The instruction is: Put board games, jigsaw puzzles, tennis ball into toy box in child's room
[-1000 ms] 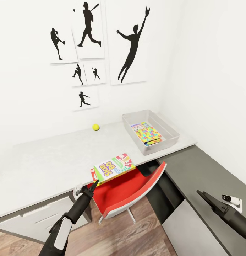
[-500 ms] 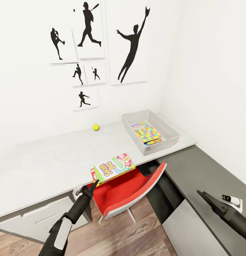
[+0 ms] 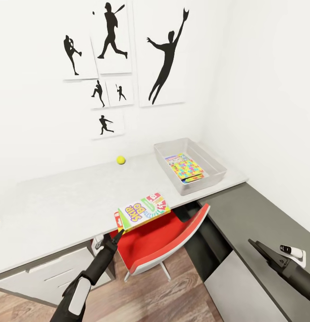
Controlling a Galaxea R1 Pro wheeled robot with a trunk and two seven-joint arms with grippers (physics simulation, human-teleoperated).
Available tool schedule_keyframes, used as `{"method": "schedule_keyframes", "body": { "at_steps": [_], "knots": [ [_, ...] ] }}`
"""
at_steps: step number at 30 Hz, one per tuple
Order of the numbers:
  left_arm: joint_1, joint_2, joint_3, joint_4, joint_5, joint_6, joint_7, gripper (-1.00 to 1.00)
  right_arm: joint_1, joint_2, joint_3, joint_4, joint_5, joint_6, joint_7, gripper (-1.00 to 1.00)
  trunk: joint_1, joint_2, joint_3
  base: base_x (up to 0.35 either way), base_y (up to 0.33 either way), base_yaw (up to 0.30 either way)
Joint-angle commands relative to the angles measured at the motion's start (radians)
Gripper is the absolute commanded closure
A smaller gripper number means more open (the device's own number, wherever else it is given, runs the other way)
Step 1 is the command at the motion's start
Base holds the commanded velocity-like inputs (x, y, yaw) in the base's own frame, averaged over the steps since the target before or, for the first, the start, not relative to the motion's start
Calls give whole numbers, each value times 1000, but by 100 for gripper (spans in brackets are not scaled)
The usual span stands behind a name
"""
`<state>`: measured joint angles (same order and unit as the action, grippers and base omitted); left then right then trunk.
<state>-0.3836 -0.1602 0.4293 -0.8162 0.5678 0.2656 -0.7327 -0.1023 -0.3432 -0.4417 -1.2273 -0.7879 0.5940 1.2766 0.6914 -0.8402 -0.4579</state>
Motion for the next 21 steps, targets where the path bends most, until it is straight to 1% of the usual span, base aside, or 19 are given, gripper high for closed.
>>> {"method": "schedule_keyframes", "body": {
  "at_steps": [1,11,18,21],
  "knots": [
    [-1,-1,5,1,5,8,-4,-100,-1,0,0,0,-4,9,1,-100,0,-1,-1,0,0,0],
    [-4,-3,8,7,4,-24,-4,-100,-1,0,0,0,-5,9,1,-100,0,-1,-1,13,-6,0],
    [-4,-5,8,8,3,-31,-1,-100,-1,0,0,0,-5,9,1,-100,0,-1,-1,146,-134,0],
    [-4,-6,6,8,2,-43,-1,-100,-1,0,0,0,-5,9,1,-100,0,-1,-1,71,-77,0]
  ]
}}
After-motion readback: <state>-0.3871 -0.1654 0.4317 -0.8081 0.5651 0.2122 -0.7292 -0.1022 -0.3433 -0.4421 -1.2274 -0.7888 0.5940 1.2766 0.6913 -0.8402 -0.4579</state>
